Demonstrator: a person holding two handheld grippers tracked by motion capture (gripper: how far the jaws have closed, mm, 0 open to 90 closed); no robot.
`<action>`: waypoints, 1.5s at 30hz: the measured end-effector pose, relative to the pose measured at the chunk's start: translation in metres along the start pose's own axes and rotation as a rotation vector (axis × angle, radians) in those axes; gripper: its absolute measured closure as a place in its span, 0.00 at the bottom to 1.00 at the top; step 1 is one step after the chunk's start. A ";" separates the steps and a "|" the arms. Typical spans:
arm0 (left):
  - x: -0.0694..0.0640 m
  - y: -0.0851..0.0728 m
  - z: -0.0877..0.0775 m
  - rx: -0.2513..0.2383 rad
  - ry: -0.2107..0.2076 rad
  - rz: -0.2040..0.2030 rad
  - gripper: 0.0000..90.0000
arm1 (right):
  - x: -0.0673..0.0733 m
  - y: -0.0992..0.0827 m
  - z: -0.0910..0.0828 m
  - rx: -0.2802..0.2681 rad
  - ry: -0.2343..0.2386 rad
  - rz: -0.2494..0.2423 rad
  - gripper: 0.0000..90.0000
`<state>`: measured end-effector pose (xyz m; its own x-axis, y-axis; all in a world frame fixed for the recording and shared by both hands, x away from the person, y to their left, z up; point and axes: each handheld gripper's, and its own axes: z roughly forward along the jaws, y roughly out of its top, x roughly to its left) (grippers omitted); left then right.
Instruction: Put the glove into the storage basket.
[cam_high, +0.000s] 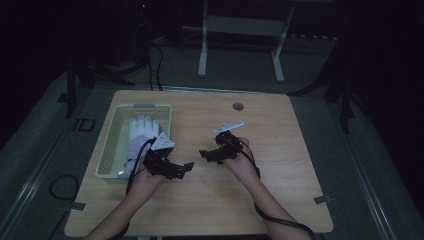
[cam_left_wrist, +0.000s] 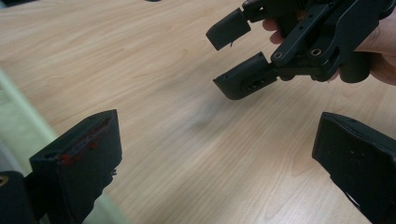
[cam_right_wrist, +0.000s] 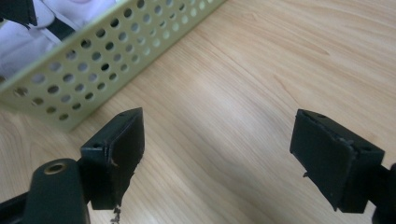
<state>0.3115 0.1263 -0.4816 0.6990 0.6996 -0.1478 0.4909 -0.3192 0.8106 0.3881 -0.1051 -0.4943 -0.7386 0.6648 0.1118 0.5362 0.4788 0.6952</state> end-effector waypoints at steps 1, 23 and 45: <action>-0.002 0.000 0.003 0.000 -0.006 0.001 0.02 | -0.001 -0.002 -0.002 -0.001 0.000 0.000 0.20; -0.038 -0.011 0.051 0.051 -0.121 0.035 0.02 | -0.026 -0.062 -0.031 -0.037 -0.008 -0.008 0.18; -0.060 -0.036 0.088 0.084 -0.191 0.077 0.02 | -0.037 -0.107 -0.030 -0.031 -0.003 -0.044 0.16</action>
<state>0.2974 0.0392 -0.5523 0.8178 0.5401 -0.1986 0.4684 -0.4242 0.7750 0.3458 -0.1977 -0.5515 -0.7599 0.6452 0.0787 0.4905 0.4897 0.7208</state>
